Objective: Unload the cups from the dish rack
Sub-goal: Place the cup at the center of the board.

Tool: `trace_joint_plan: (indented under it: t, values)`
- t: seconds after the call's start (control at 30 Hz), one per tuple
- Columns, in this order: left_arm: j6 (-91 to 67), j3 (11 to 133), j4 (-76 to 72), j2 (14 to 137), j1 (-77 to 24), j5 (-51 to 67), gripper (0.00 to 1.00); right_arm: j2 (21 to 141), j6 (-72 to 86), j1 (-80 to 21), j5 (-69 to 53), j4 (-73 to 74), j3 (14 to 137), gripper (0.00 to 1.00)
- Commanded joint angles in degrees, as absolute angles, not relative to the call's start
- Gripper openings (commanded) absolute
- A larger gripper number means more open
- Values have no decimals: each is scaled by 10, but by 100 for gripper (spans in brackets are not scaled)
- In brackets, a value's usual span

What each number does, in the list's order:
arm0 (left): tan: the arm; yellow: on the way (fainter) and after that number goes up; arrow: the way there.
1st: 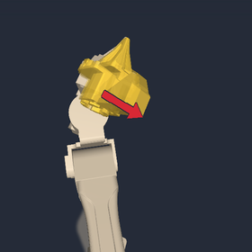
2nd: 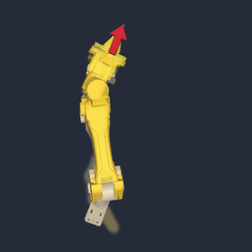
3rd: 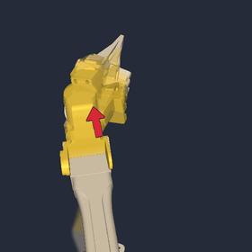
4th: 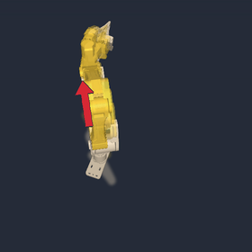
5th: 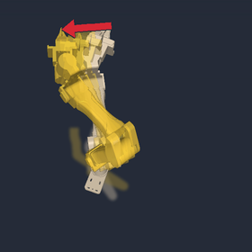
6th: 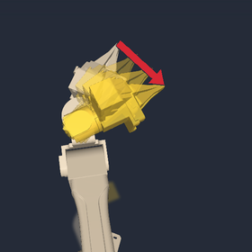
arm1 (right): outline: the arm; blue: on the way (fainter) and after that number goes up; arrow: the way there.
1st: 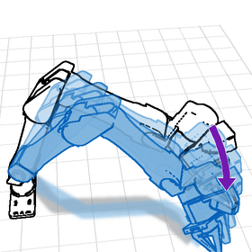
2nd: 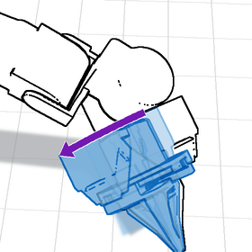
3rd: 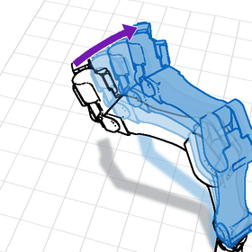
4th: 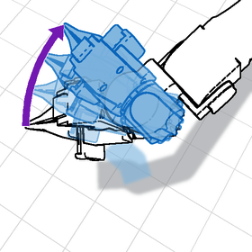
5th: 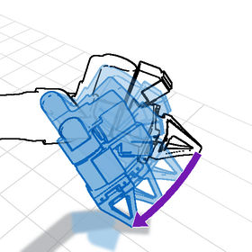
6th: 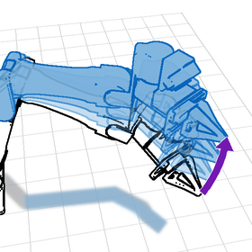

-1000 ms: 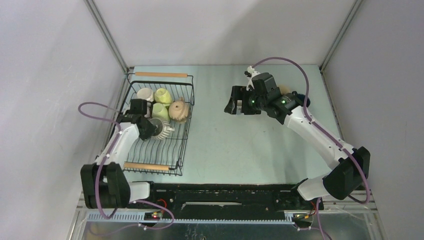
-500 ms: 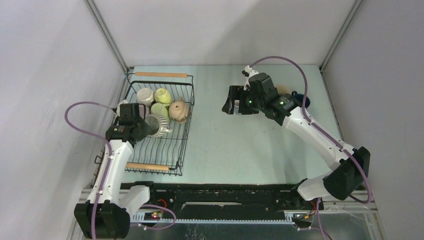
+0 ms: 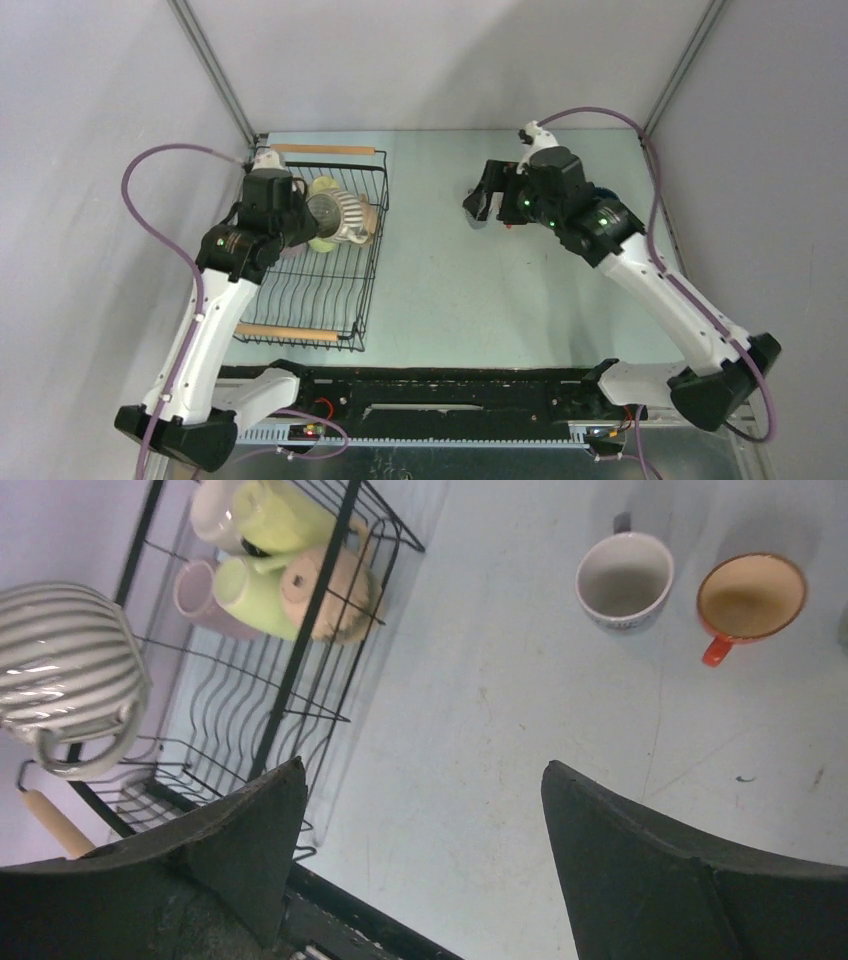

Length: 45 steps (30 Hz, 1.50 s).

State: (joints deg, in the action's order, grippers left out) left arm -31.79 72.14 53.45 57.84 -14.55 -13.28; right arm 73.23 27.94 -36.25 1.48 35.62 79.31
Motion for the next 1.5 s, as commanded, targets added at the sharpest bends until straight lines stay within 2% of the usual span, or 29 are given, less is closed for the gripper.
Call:
trace_joint_plan:
  t: [0.0,0.27,0.57,0.87,1.1,1.47]
  values:
    - [-302,829,521,619,-208,-162,0,660,305,-354,66,353,785,94]
    - [-282,950,536,745,-333,-179,0,561,325,-342,111,370,762,94]
    - [-263,1008,520,900,-403,-144,0,494,339,-341,148,410,757,94]
    - [-265,1004,477,1033,-416,-96,0,458,350,-340,164,441,757,94]
    - [-261,1027,468,1122,-416,-101,0,454,350,-340,163,448,757,94]
    - [-260,1046,458,1195,-416,-122,0,463,348,-340,157,448,757,94]
